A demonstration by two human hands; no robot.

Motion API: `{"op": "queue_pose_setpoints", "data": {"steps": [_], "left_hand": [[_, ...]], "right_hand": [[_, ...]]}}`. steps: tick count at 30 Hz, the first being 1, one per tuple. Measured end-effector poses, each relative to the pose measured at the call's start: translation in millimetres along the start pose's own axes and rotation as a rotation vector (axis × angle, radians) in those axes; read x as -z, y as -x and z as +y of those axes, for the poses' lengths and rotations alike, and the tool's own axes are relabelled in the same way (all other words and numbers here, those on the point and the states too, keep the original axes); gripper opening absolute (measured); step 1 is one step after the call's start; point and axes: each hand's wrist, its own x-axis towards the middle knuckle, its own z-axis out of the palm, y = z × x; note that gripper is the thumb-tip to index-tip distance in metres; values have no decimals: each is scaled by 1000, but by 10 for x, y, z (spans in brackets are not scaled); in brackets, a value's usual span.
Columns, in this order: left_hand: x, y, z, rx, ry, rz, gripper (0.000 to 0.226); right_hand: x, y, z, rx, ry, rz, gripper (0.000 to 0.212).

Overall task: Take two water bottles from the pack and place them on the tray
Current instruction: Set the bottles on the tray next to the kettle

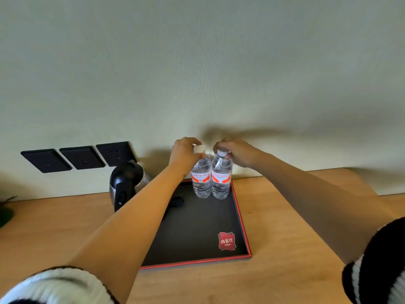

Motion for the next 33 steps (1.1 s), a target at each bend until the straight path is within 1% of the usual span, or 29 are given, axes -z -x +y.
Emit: {"op": "queue_pose_setpoints", "data": {"steps": [5,8,10,13,18,21,23,26,28,31,33], "left_hand": [[-33,40,59,18,4,4,39],[-27,30,70,27,8,6,39],[-21,31,79,27,0,5,40],[-20,53,72,33,10,12,40],[-1,65,29,56,45,18,36],[-1,64,44,57,49,14,35],[-15,67,51,54,46,14,36],[-32,69,52,50,29,12,37],[-31,65,62,49,23,9,37],[-26,71,59,49,15,10,38],[-32,82,40,49,22,22,38]], "right_hand": [[24,48,-19,-59,-76,-24,35],[42,45,-20,-180,-98,53,44],[51,32,-35,-231,-52,99,39],[48,28,-71,-180,-71,71,21],[35,65,-22,-42,-85,53,36],[35,63,-33,-42,-164,-2,35],[4,66,-65,-95,-174,-14,33],[-63,40,-113,-265,-126,97,38],[-81,18,-142,-309,-87,128,35],[-77,26,-121,-191,-97,51,15],[-39,53,-72,-123,-114,11,18]]}}
